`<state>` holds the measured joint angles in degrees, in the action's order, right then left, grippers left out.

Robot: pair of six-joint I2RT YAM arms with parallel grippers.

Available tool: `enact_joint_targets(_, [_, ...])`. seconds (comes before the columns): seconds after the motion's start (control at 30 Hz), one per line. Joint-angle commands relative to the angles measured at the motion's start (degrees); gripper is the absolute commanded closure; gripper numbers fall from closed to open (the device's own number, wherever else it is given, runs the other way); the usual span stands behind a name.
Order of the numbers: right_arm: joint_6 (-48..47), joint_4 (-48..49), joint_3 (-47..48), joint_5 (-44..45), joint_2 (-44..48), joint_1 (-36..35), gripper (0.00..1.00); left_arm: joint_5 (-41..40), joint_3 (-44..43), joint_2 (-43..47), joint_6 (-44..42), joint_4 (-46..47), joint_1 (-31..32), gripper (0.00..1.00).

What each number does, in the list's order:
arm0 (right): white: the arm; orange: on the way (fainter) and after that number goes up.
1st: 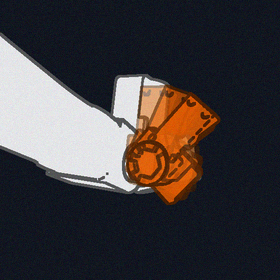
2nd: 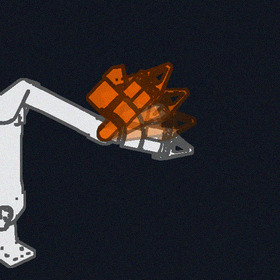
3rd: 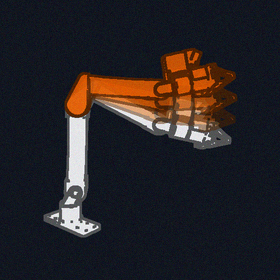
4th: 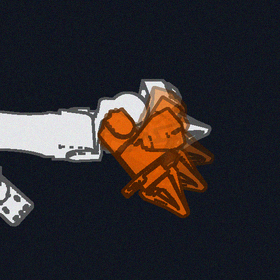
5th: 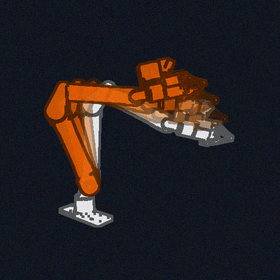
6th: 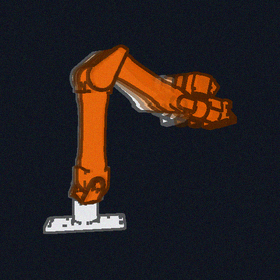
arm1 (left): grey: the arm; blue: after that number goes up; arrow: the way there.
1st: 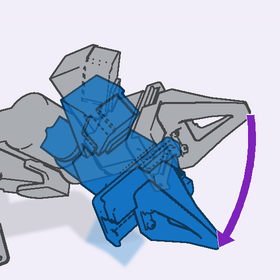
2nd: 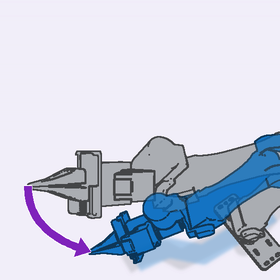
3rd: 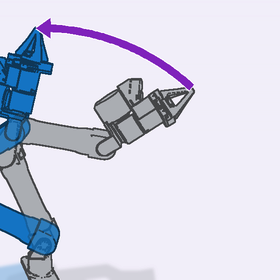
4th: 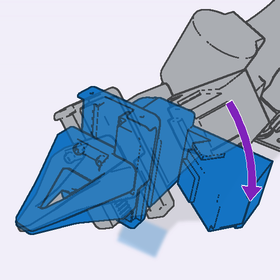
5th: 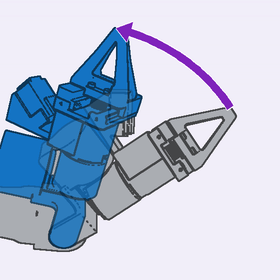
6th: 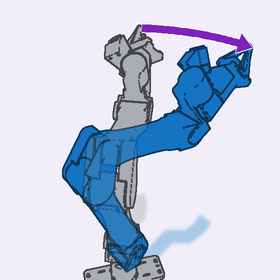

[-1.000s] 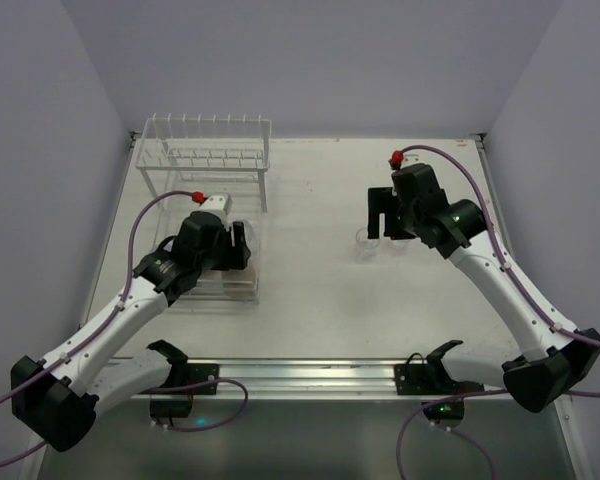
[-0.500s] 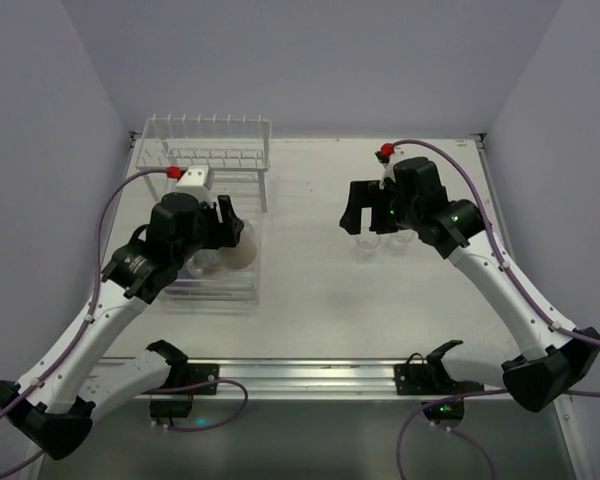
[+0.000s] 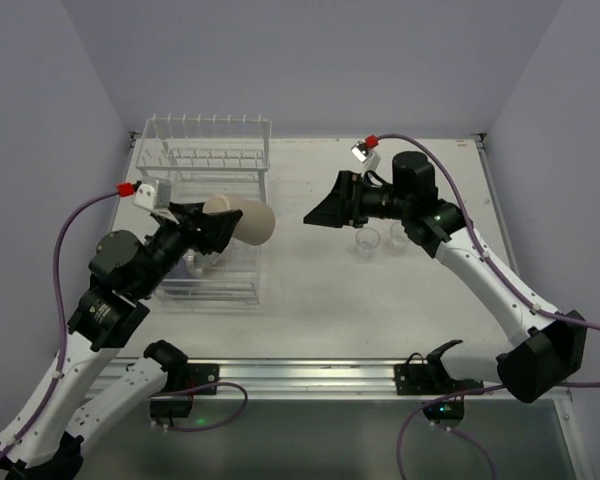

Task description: Unload the cups from the dish rack

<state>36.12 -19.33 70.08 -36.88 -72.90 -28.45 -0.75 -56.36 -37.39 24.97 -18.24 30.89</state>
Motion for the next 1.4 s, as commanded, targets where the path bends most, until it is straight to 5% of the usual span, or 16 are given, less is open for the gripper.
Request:
enact_joint_targets(0.0, [12.8, 17.3, -4.2, -15.9, -1.4, 1.4, 0.14, 7.2, 6.3, 1.4, 2.7, 14.9, 0.2, 1.00])
enact_joint_targets(0.1, [23.9, 39.4, -10.2, -22.3, -2.1, 1.7, 0.15, 9.7, 11.0, 2.8, 5.0, 22.2, 0.2, 1.00])
enact_joint_targets(0.2, [31.9, 51.6, -14.7, -24.3, -3.3, 1.7, 0.16, 10.9, 13.6, 3.2, 6.3, 25.7, 0.2, 1.00])
enact_joint_targets(0.47, [39.5, 66.3, -19.6, -23.8, -8.5, 2.2, 0.21, 13.3, 15.1, 2.9, 7.5, 29.8, 0.2, 1.00])
enact_joint_targets(0.77, [70.4, 114.1, -21.2, -22.5, -22.8, 2.1, 0.28, 13.9, 16.1, 2.8, 7.5, 30.8, 0.1, 1.00])
enact_joint_targets(1.1, [69.3, 114.6, -20.4, -20.4, -20.1, 0.7, 0.30, 14.1, 17.9, 2.5, 7.8, 32.0, 0.2, 1.00])
enact_joint_targets(1.37, [71.6, 114.7, -16.7, -19.5, -19.6, -2.0, 0.55, 15.7, 19.4, 1.0, 9.2, 35.9, 0.1, 1.00])
